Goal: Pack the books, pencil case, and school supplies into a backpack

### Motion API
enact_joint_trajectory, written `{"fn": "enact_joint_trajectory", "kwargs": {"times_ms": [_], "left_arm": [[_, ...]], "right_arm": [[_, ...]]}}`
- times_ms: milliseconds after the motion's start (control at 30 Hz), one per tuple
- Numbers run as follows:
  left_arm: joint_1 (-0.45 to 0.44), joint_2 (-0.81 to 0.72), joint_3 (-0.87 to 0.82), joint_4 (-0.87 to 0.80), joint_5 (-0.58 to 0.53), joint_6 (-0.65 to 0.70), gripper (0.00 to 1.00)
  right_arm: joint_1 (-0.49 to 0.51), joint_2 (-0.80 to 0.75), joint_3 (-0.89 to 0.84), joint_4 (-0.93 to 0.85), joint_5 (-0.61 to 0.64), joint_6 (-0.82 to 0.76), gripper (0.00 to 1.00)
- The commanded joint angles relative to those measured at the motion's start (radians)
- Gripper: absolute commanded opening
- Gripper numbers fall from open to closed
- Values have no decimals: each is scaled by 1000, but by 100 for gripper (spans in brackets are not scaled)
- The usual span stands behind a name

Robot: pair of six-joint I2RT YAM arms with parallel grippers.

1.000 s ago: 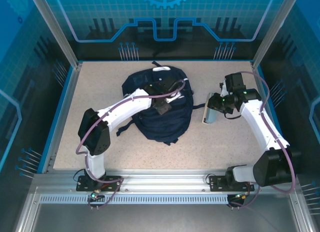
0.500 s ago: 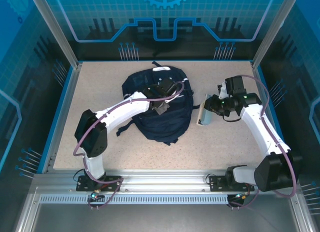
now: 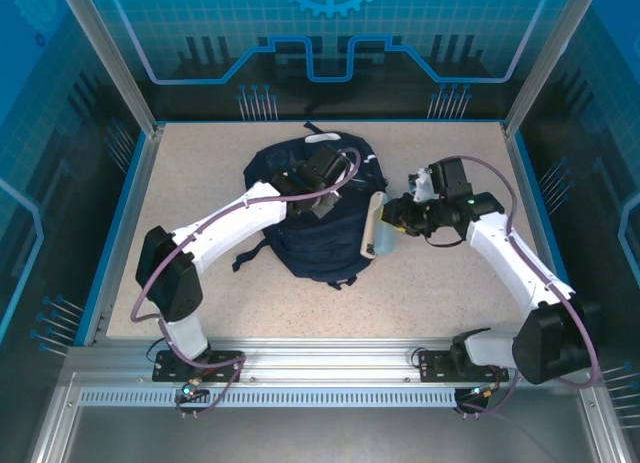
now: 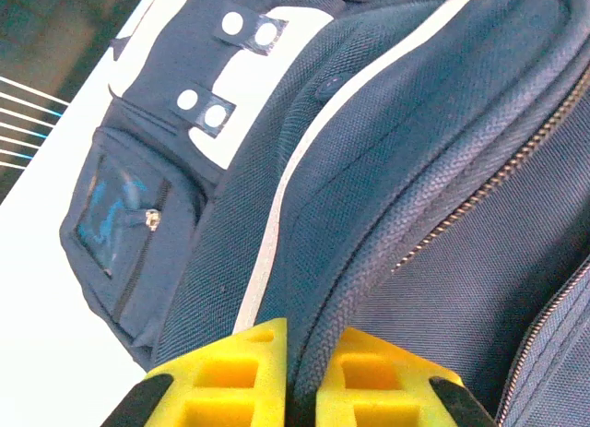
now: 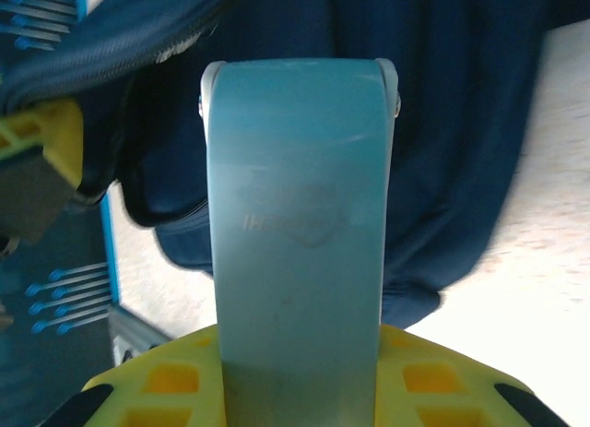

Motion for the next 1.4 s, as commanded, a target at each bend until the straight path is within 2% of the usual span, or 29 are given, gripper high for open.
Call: {"fn": "enact_joint_trajectory", "kwargs": {"times_ms": [0, 167, 333, 533, 700, 1033, 1167, 1233, 1300, 1367], "left_arm": [[-3, -84, 71, 114, -11, -59, 4], [-3, -84, 96, 114, 17, -94, 3], [-3, -98, 105, 96, 49, -126, 2], [-3, -123, 87, 71, 89, -146, 2], [-4, -123, 100, 38, 126, -183, 2], [-1, -58, 251, -69, 145, -312, 3], [9, -54, 258, -69, 154, -329, 4], [15, -49, 260, -75, 156, -331, 3], [21, -48, 258, -78, 151, -333, 3], [30, -50, 251, -78, 154, -336, 3]], "right_arm": [[70, 29, 10, 135, -126, 88, 25], [131, 114, 32, 236, -184, 185, 25], [143, 200, 84, 258, -173, 259, 23], [116, 249, 133, 294, -105, 359, 23], [93, 266, 97, 419, -30, 478, 23], [190, 384, 159, 551, 86, 541, 25], [204, 417, 179, 549, 139, 550, 33], [204, 434, 209, 511, 120, 540, 43], [204, 437, 241, 440, 102, 506, 58], [204, 416, 249, 377, 98, 468, 66]]}}
